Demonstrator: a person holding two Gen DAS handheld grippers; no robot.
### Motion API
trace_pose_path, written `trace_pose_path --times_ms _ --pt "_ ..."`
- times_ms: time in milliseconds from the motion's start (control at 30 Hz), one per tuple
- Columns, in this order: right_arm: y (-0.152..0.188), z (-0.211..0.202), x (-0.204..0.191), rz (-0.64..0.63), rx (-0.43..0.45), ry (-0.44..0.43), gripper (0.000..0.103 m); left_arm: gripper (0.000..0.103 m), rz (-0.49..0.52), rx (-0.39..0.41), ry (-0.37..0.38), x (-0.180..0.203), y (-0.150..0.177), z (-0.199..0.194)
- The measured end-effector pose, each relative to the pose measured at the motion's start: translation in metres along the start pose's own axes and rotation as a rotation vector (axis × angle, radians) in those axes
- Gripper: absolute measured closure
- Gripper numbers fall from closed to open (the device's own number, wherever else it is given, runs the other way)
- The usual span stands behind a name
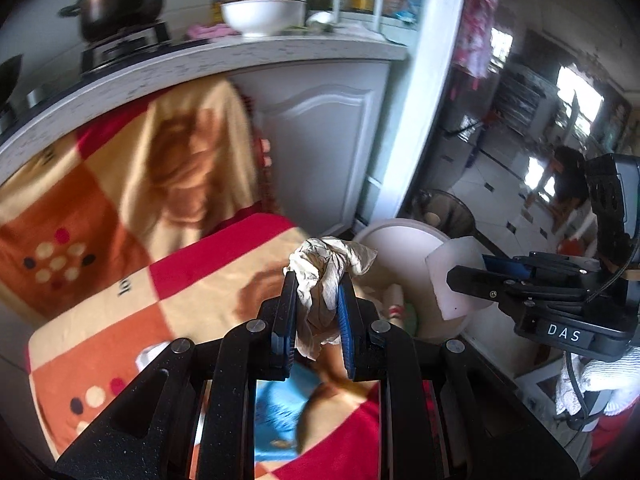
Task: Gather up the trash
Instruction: 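Carry the brown paper and white block with both tools over the white bin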
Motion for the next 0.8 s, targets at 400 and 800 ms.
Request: trace_pose_path --times_ms 400,800 --pt "0.015 -0.015 0.072 0.104 0.012 0.062 0.075 0.087 0.082 -0.055 0.037 0.066 -0.005 0.044" --pt "0.032 -0.011 0.112 0.172 -0.004 0.08 0.075 0.087 0.108 -0.115 0.049 0.096 0.0 0.079"
Point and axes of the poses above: each gripper's, at about its wrist camera, not at the fingertips, and z roughly the way its jaws point, x to its right, y to its underside, the point moved 10 cm from there along z, roughly the way its jaws point, and after that the axes turned 2 degrees about -z, right-handed, at the moved point
